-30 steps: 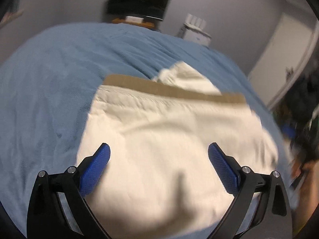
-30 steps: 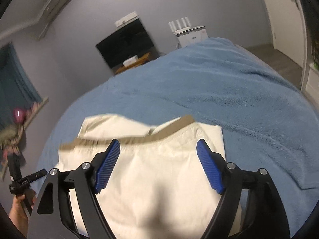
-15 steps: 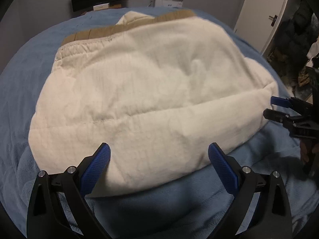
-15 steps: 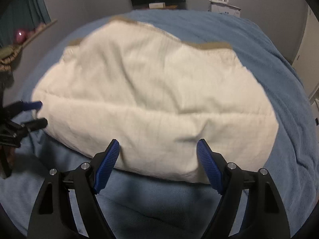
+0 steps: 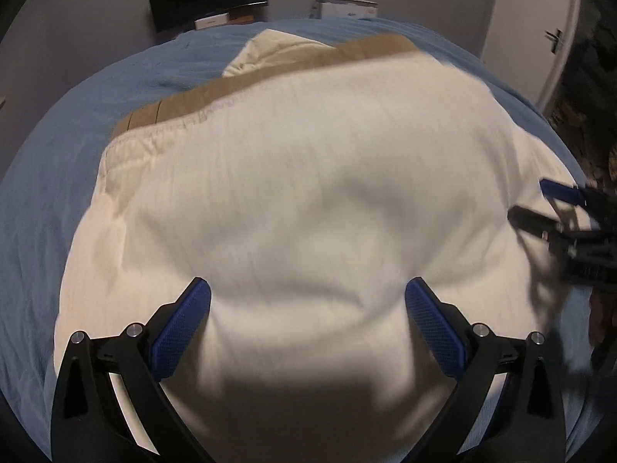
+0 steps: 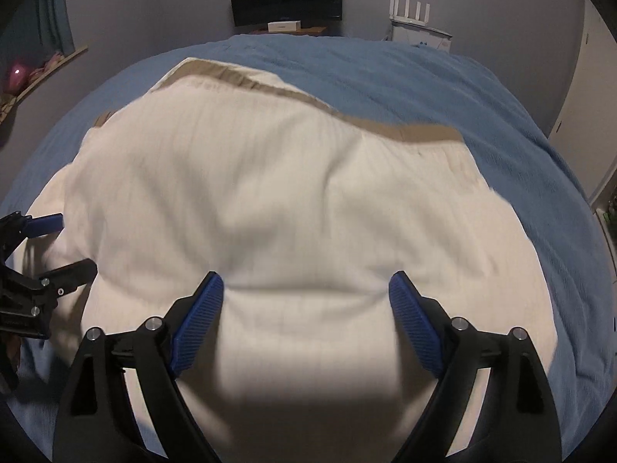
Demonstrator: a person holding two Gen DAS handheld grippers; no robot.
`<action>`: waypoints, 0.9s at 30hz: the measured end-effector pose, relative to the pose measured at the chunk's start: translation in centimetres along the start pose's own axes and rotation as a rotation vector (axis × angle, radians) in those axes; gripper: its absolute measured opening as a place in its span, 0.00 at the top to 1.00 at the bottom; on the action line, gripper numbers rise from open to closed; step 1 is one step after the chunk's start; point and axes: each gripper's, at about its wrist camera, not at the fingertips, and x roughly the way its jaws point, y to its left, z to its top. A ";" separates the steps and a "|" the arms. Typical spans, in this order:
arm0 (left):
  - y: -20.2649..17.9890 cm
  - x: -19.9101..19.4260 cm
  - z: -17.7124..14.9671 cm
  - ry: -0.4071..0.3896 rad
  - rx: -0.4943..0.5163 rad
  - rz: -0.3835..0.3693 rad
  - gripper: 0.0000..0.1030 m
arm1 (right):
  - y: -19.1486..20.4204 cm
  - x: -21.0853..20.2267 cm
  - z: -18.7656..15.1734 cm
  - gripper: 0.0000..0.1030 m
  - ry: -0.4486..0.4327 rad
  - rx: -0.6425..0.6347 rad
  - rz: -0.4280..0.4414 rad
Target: Fold large clothes
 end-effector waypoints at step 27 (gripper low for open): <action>5.8 10.9 11.2 0.184 -0.094 0.044 0.05 | -1.5 13.2 9.0 0.10 0.236 0.136 0.019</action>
